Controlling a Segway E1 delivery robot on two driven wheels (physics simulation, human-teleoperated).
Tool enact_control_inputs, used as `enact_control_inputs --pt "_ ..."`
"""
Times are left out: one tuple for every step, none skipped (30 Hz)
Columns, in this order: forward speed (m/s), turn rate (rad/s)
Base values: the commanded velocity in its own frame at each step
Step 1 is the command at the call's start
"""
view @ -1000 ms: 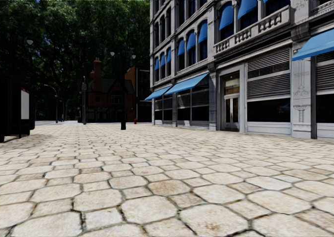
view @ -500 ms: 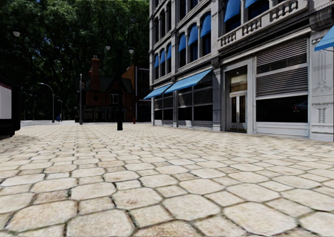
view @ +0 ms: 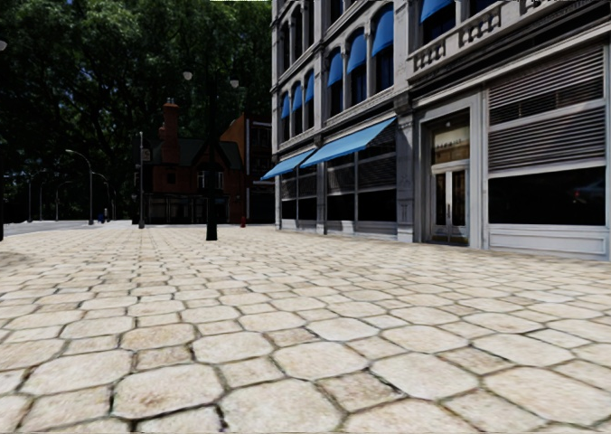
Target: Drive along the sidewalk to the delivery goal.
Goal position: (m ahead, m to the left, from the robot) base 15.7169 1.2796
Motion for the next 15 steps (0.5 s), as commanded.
enact_control_inputs --pt "2.00 0.00" --pt "2.00 0.00" --pt "2.00 0.00" --pt "2.00 0.00" --pt "2.00 0.00" --pt "2.00 0.00" --pt "2.00 0.00" --pt "2.00 0.00" --pt "2.00 0.00" --pt "2.00 0.00" --pt "2.00 0.00" --pt "2.00 0.00" --pt "2.00 0.00" --pt "2.00 0.00" --pt "2.00 0.00"
